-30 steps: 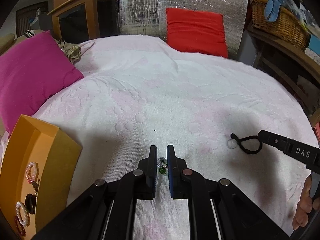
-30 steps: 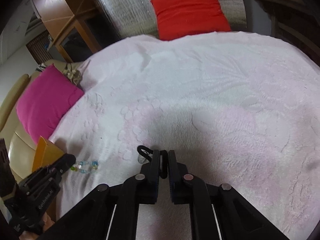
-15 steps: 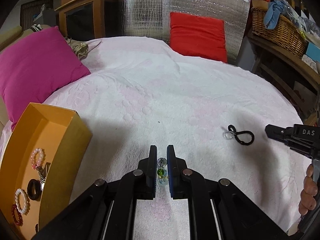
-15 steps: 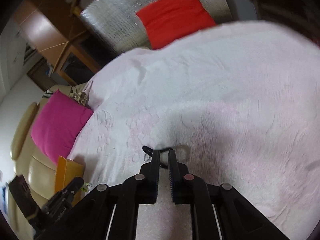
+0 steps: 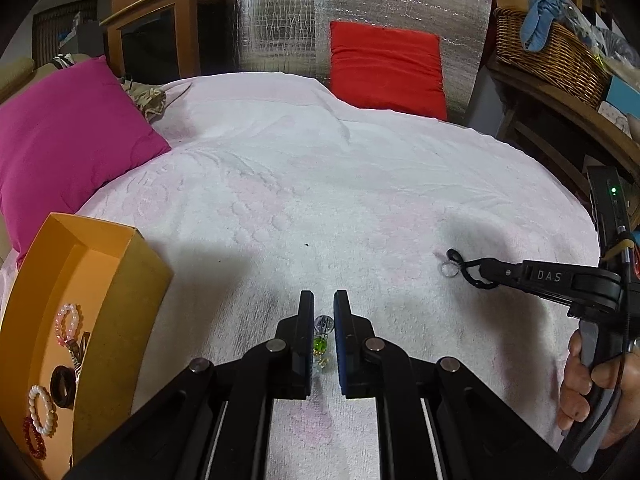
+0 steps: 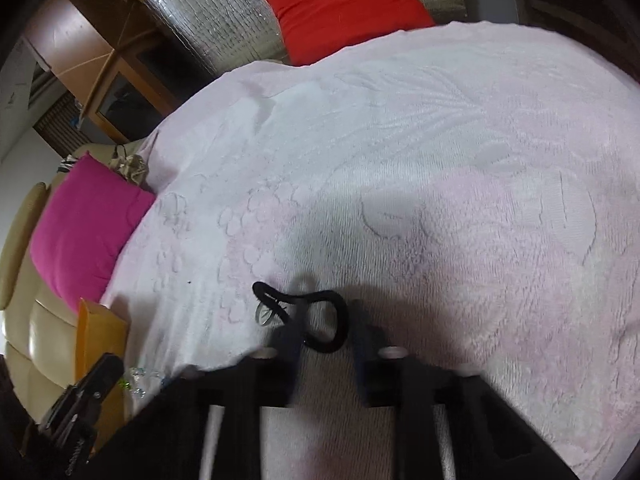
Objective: Organize jewelry
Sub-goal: 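Carry the glass beads and hair tie over the orange box with both grippers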
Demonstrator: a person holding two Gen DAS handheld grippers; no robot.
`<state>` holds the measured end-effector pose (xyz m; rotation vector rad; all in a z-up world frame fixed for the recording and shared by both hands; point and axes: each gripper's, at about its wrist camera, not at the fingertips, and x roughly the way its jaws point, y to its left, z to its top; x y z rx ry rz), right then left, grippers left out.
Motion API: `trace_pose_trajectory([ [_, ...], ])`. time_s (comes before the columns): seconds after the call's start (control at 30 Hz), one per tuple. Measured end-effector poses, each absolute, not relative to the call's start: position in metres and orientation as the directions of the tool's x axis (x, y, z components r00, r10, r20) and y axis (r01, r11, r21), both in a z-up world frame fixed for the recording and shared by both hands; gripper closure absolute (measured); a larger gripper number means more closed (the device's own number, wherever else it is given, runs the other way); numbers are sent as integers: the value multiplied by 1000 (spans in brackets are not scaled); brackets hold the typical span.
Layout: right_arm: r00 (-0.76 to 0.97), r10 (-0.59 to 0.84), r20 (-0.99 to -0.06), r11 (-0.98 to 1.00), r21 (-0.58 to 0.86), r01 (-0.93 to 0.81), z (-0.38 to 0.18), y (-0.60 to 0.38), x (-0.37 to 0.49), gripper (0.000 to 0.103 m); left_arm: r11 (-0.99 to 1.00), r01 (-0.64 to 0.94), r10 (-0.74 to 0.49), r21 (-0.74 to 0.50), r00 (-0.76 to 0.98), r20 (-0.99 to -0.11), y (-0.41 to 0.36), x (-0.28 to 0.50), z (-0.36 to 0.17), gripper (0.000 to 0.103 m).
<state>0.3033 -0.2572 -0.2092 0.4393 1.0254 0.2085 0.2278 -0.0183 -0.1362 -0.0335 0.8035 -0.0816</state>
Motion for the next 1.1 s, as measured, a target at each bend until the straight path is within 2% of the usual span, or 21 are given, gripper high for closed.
trace_pose_trajectory([
  [0.33,614,349,-708,907,420,-31,-168,-254,274,97,998,45,-69,-53,719,-692,-13,214,-125,93],
  [0.6,672,389,-631,891,442,-100,-139,-239,242,97,996,69,-91,-60,773,-628,-11,162,-90,93],
  [0.83,619,473,-627,866,460,-196,-132,-197,218,97,994,70,-104,-81,822,-560,18,112,-40,93],
  [1.1,535,580,-614,814,429,-390,-93,-103,205,97,996,-53,7,-68,832,-555,101,82,-12,93],
])
